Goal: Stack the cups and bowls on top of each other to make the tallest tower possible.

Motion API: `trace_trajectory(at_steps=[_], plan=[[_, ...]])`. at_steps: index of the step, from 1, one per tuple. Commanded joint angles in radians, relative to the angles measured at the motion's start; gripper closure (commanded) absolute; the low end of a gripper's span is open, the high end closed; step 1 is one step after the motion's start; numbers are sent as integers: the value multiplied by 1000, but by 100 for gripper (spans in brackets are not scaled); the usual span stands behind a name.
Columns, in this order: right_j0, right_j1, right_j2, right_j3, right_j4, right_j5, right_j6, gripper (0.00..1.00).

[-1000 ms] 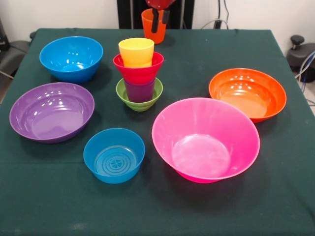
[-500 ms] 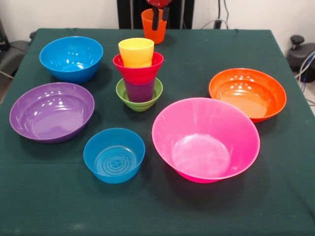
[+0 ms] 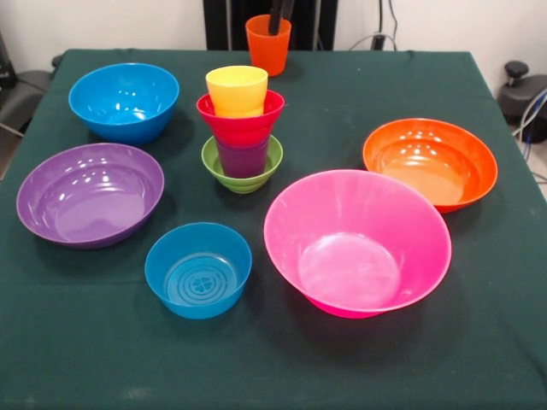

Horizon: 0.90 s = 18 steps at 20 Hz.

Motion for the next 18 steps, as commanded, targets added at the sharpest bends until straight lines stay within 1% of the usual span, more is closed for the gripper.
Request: trace_trajectory(at_steps=[1, 2, 3, 4, 6, 8, 9, 11, 12, 14, 18], plan=[[-29, -2, 77, 33, -126, -9, -111, 0], [-18, 9, 58, 14, -160, -2, -125, 0], [-47, 11, 86, 19, -181, -22, -134, 0], [-44, 18, 82, 13, -201, -28, -132, 0], [-73, 33, 109, 17, -246, -60, -127, 0], [-119, 61, 154, 17, -297, -108, -132, 0], [-132, 85, 163, 6, -323, -136, -132, 0], [-148, 99, 175, -1, -362, -151, -116, 0], [-156, 131, 185, -19, -389, -171, -118, 0], [-161, 163, 202, -44, -424, -177, -116, 0], [-130, 214, 208, -85, -438, -174, -73, 0]])
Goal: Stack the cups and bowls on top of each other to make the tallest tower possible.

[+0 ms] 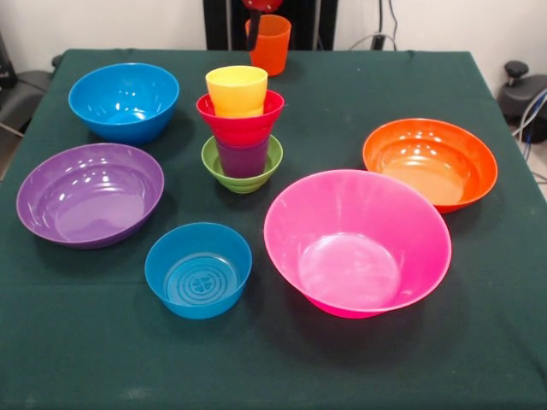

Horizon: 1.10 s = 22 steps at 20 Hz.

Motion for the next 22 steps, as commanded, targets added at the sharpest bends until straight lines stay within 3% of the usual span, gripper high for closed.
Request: trace_trajectory(at_steps=[1, 6, 13, 22], plan=[[14, 121, 141, -83, -76, -36, -63, 0], [21, 165, 161, -112, -76, -51, -27, 0], [44, 126, 162, -111, -73, -4, -19, 0], [9, 90, 169, -79, -118, -11, -32, 0]])
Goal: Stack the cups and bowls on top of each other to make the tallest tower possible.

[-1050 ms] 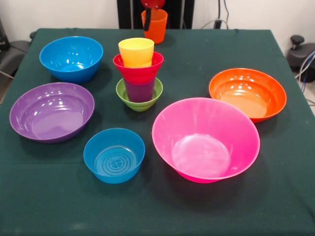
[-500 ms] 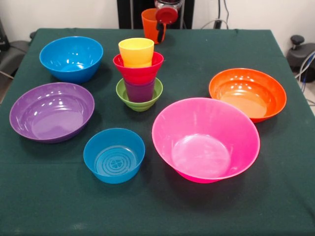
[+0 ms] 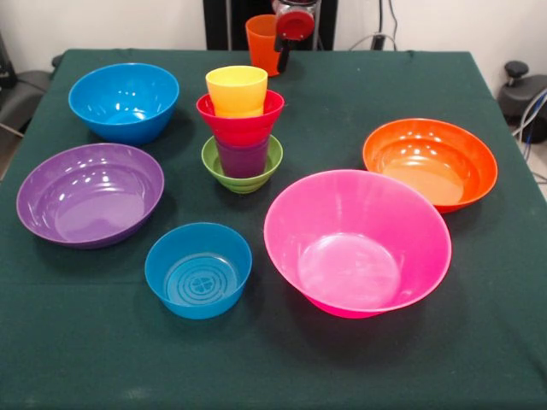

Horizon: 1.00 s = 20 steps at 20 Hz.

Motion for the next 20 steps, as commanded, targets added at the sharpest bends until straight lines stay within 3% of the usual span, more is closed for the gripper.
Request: trace_trajectory(at_steps=[1, 10, 16, 20], plan=[[-18, -13, 116, -47, -55, -3, -34, 0], [-51, -27, 128, -42, -83, -10, -24, 0], [-77, -95, 139, -31, -85, -7, -6, 0], [-52, -212, 111, -45, -46, 175, -20, 0]])
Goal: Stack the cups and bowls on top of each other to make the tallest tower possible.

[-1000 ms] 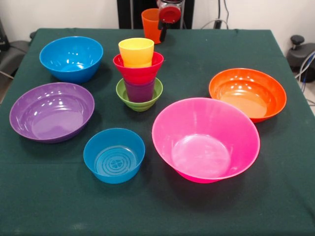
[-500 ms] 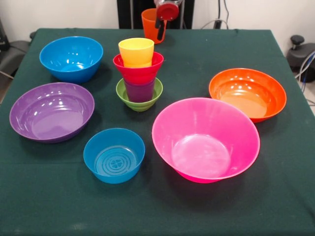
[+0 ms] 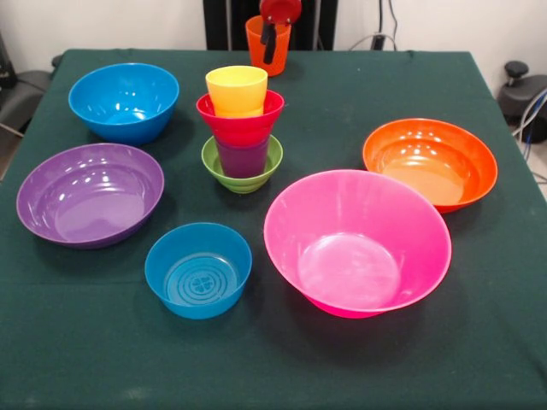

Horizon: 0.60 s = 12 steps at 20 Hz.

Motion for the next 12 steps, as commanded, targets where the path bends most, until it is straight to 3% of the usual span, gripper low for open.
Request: trace_trajectory(at_steps=[1, 5, 12], plan=[[18, -101, 86, -50, 7, 181, -24, 0], [33, -117, 88, -47, 16, 234, -11, 0], [80, -67, 103, -2, 37, 138, 67, 0]])
